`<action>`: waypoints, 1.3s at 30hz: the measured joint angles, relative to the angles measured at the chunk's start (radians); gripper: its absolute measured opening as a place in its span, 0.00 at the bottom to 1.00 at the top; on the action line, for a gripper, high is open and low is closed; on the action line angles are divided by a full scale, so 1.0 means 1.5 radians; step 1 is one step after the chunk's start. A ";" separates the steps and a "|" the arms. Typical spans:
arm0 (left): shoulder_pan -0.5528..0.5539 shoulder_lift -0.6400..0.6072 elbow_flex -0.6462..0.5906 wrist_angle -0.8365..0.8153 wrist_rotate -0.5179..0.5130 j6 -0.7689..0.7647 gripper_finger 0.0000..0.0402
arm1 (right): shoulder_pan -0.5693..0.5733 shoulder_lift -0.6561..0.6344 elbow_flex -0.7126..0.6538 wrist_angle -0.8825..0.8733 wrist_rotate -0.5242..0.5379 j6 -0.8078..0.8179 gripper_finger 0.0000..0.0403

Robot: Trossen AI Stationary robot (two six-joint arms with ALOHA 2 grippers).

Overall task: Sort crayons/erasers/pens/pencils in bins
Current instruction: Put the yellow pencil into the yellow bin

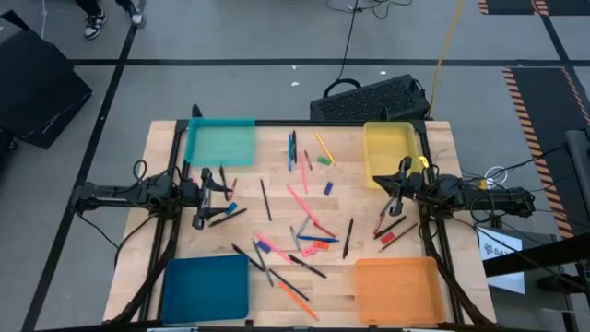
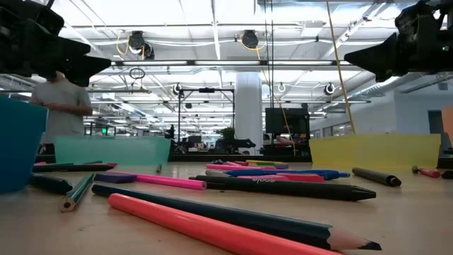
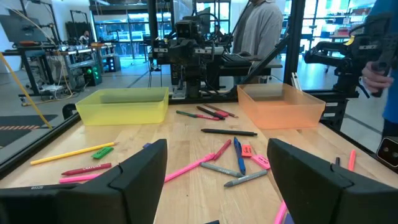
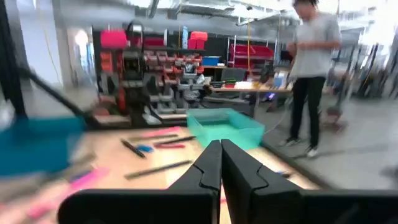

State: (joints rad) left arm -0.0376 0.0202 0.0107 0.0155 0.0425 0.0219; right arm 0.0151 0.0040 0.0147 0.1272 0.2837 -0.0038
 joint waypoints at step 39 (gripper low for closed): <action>0.000 0.000 0.000 0.002 0.000 0.000 0.69 | -0.203 1.172 1.045 -0.516 -0.055 0.380 0.40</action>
State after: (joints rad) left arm -0.0377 0.0203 0.0105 0.0181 0.0422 0.0216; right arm -0.2888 1.7625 1.5827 -0.6469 0.2016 0.5665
